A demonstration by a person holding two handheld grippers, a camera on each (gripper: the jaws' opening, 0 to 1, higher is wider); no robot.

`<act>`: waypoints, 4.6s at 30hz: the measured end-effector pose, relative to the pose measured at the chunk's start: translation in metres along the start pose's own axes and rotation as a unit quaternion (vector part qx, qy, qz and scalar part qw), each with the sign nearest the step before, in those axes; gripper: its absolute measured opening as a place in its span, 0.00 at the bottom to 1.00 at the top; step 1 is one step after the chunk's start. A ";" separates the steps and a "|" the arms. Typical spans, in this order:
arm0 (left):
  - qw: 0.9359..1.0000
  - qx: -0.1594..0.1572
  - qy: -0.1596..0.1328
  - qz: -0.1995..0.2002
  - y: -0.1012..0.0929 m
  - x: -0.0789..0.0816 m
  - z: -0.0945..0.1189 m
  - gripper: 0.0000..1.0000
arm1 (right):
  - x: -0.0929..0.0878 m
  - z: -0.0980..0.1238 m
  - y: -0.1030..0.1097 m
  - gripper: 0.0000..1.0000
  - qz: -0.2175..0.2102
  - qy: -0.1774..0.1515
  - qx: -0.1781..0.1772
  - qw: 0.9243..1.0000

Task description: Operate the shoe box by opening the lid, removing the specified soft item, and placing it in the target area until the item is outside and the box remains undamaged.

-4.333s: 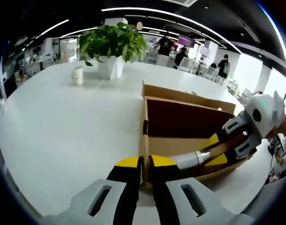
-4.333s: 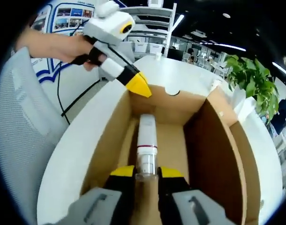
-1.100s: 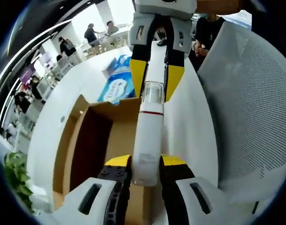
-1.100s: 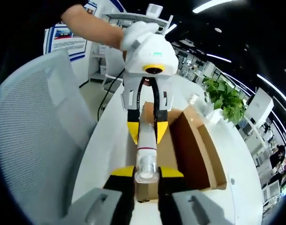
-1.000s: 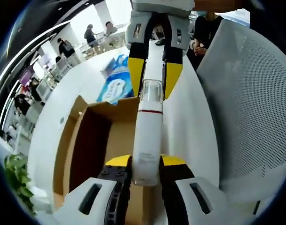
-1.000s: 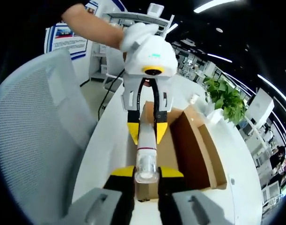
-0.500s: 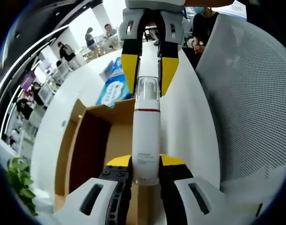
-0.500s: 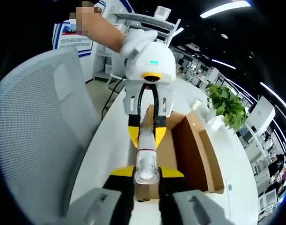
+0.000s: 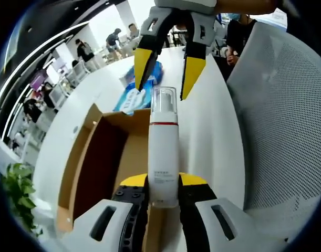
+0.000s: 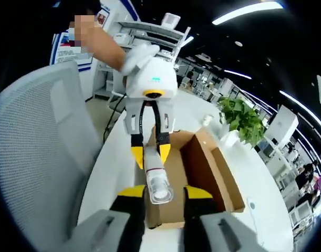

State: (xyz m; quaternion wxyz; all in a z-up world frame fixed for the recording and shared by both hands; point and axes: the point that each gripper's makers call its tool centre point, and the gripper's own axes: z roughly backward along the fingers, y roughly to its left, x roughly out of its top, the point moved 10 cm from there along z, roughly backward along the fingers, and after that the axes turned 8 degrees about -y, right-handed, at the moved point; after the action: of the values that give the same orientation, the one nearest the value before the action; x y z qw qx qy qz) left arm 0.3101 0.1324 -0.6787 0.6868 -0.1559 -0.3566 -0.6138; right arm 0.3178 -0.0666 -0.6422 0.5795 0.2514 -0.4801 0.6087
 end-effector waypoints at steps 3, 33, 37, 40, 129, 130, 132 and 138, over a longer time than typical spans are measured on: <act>1.000 0.007 -0.003 0.003 0.002 0.000 0.003 0.20 | -0.004 0.005 -0.003 0.25 -0.037 -0.003 -0.015 0.999; 0.991 0.074 -0.040 -0.102 0.009 0.026 0.006 0.20 | -0.017 0.013 0.001 0.17 -0.522 -0.148 -0.102 0.834; 0.989 0.086 -0.041 -0.113 0.007 0.027 0.006 0.20 | -0.019 0.012 0.001 0.17 -0.539 -0.148 -0.099 0.823; 0.988 0.089 -0.037 -0.120 0.006 0.028 0.004 0.20 | -0.020 0.012 0.002 0.17 -0.543 -0.138 -0.098 0.822; 0.926 0.309 -0.056 0.210 0.035 -0.058 0.086 0.14 | -0.012 0.096 -0.071 0.13 -0.426 -0.075 -0.170 0.885; 0.923 0.313 -0.051 0.216 0.034 -0.061 0.087 0.13 | -0.011 0.097 -0.074 0.13 -0.419 -0.073 -0.170 0.889; 0.915 0.321 -0.033 0.241 0.033 -0.070 0.091 0.11 | -0.009 0.100 -0.082 0.13 -0.403 -0.063 -0.170 0.897; 0.893 0.341 -0.032 0.291 0.030 -0.082 0.098 0.10 | -0.003 0.107 -0.104 0.13 -0.352 -0.034 -0.168 0.920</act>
State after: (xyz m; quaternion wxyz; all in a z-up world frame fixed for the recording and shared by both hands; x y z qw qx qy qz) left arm 0.3102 0.2622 -0.6602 0.8336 -0.0286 -0.5050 -0.2219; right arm 0.3905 -0.1753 -0.5703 0.7732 0.3240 -0.4752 0.2671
